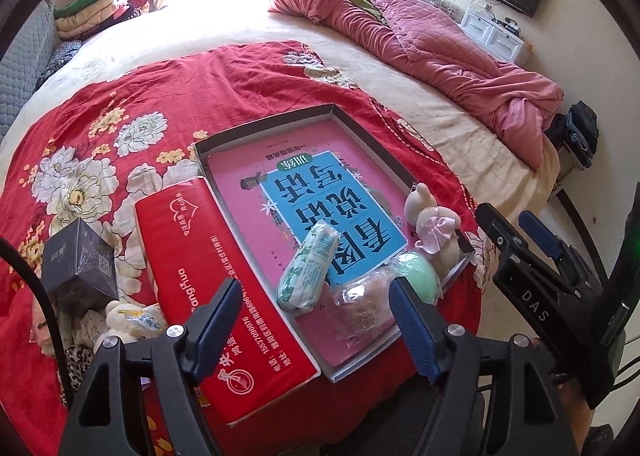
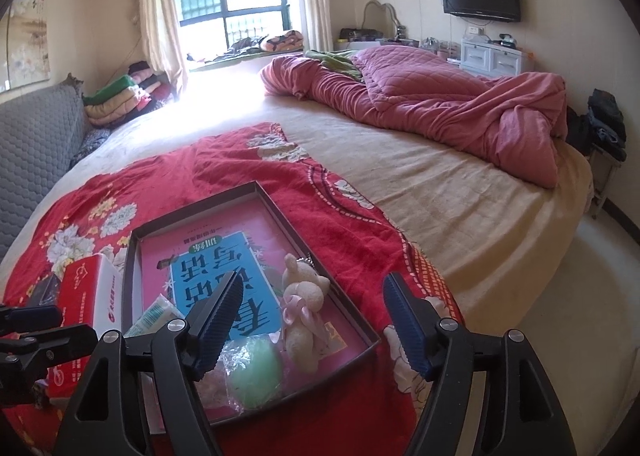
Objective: Organize soft objects
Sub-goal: 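Move both open tools back over the remaining pile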
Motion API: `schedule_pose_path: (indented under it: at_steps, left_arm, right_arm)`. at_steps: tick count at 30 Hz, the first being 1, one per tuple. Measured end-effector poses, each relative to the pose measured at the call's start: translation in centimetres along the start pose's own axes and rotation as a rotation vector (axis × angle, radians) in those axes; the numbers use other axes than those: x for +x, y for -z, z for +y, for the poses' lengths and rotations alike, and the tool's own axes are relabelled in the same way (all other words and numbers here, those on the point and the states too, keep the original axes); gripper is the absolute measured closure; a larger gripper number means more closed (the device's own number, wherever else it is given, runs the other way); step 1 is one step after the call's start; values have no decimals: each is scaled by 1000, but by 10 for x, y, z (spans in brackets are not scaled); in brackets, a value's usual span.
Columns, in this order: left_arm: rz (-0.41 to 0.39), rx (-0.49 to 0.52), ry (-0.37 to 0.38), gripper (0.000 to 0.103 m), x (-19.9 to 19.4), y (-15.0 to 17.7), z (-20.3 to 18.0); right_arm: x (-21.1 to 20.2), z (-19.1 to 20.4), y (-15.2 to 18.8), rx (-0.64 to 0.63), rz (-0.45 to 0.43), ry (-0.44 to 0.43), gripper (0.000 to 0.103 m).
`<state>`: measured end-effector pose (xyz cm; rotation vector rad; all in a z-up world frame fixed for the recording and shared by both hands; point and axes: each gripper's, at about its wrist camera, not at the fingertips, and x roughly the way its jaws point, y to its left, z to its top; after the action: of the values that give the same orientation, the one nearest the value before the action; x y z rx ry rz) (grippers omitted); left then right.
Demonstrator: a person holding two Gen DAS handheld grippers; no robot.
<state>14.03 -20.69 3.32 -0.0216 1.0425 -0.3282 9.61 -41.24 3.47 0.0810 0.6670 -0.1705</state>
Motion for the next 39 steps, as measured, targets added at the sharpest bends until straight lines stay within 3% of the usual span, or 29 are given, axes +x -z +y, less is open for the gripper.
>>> schedule_pose_path:
  at_steps: [4, 20, 29, 39]
  left_arm:
    - [-18, -7, -2, 25, -12, 4, 5]
    - [-107, -40, -29, 21, -63, 9, 34]
    - [-131, -58, -82, 21, -98, 18, 62]
    - [-161, -115, -151, 21, -131, 37, 102]
  right_arm:
    - [-17, 12, -6, -71, -70, 70, 27]
    - [-74, 47, -36, -49, -138, -76, 26]
    - [-104, 77, -46, -89, -182, -127, 26]
    - [-120, 127, -41, -132, -147, -275, 26]
